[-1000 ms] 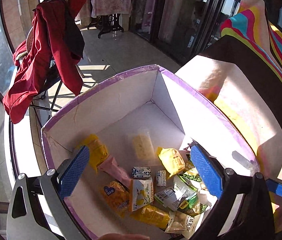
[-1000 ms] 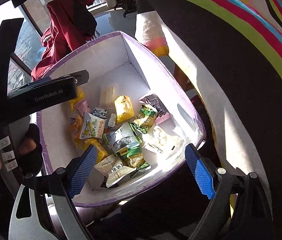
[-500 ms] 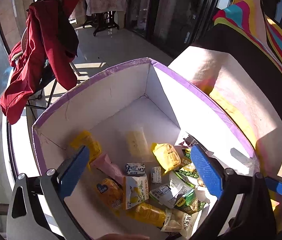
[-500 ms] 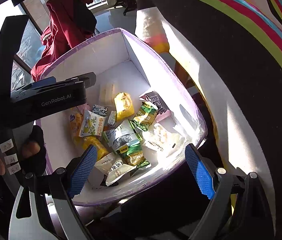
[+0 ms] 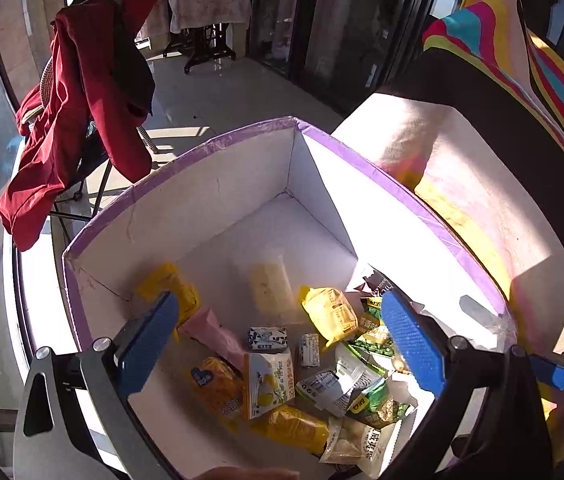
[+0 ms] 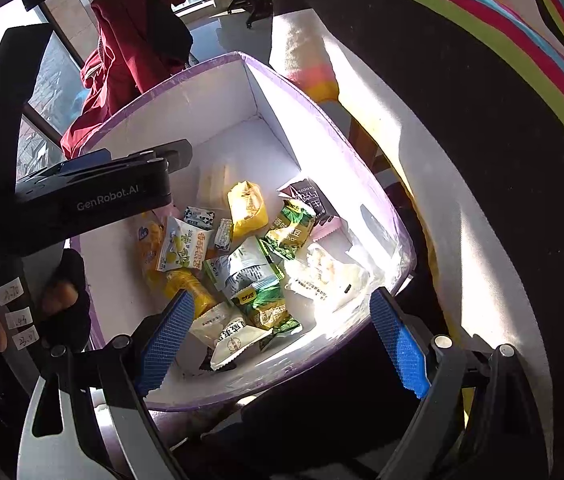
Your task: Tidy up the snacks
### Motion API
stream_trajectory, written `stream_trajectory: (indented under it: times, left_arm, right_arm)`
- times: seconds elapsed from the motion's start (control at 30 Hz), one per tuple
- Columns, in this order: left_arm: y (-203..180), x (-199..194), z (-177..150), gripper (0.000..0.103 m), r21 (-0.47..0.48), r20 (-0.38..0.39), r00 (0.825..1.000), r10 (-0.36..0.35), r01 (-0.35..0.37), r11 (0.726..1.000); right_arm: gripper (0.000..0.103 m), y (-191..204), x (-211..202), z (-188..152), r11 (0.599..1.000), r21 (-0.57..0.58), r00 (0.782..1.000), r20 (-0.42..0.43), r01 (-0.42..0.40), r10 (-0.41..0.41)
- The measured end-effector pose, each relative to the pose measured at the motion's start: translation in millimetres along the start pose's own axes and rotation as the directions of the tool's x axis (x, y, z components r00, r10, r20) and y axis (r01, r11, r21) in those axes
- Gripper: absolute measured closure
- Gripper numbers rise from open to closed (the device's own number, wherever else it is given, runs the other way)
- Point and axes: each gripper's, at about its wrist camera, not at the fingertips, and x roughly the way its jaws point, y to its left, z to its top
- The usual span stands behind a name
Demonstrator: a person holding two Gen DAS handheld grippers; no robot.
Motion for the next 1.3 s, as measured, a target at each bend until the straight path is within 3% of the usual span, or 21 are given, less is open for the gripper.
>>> stream_trajectory:
  times: [1.3]
  left_arm:
    - [-0.1,6.6,-4.8,0.002,-0.004,-0.017,1.000,-0.007,0.007,1.000]
  right_arm:
    - [0.017,-2.4,5.3,-2.3,1.000,0.010,0.999,-0.037,-0.005,0.005]
